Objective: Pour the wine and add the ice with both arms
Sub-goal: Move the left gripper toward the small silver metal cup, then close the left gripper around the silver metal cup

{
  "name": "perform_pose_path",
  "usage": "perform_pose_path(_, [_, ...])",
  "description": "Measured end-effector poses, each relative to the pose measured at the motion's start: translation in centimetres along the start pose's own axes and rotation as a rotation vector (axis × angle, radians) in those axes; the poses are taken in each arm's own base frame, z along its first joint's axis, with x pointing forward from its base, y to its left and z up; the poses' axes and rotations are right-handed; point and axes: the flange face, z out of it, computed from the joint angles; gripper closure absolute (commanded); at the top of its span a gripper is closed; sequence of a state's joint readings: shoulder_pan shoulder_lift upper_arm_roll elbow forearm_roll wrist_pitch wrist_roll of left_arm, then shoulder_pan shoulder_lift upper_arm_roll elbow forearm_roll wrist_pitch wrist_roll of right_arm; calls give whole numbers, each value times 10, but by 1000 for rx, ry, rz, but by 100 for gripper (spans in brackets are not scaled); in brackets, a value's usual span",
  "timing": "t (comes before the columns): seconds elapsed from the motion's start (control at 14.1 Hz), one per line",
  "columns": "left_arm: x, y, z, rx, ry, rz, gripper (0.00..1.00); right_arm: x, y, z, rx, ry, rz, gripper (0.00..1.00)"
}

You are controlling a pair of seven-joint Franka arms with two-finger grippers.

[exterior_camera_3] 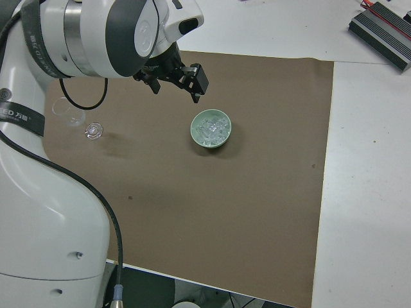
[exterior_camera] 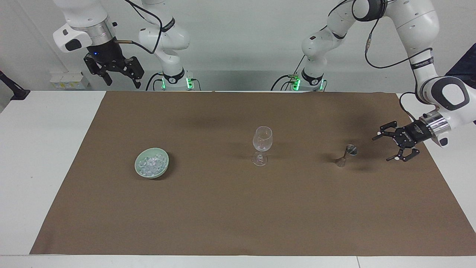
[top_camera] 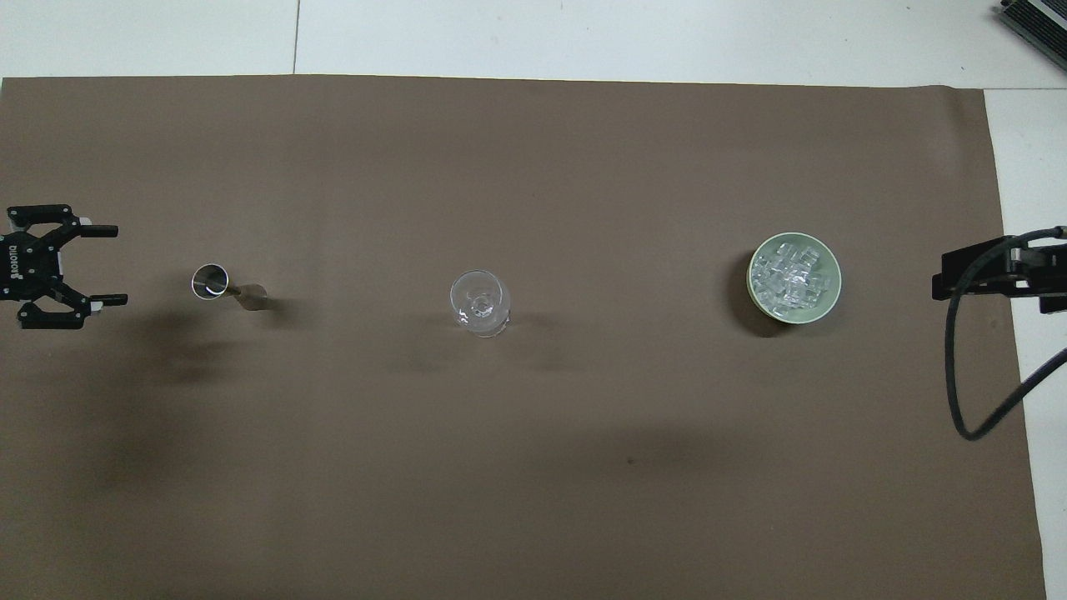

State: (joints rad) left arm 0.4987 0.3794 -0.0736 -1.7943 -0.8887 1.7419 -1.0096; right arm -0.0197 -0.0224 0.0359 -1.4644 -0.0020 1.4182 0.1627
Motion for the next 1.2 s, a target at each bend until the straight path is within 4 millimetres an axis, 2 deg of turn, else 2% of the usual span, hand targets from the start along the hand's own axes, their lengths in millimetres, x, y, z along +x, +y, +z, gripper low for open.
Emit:
perform_pose_path(0.21, [24, -6, 19, 17, -54, 67, 0, 0, 0, 0, 0, 0, 0, 0])
perform_pose_path(0.64, [41, -29, 57, 50, -136, 185, 0, 0, 0, 0, 0, 0, 0, 0])
perform_pose_path(0.92, [35, -31, 78, 33, -183, 194, 0, 0, 0, 0, 0, 0, 0, 0])
perform_pose_path(1.2, [22, -28, 108, 13, -183, 190, 0, 0, 0, 0, 0, 0, 0, 0])
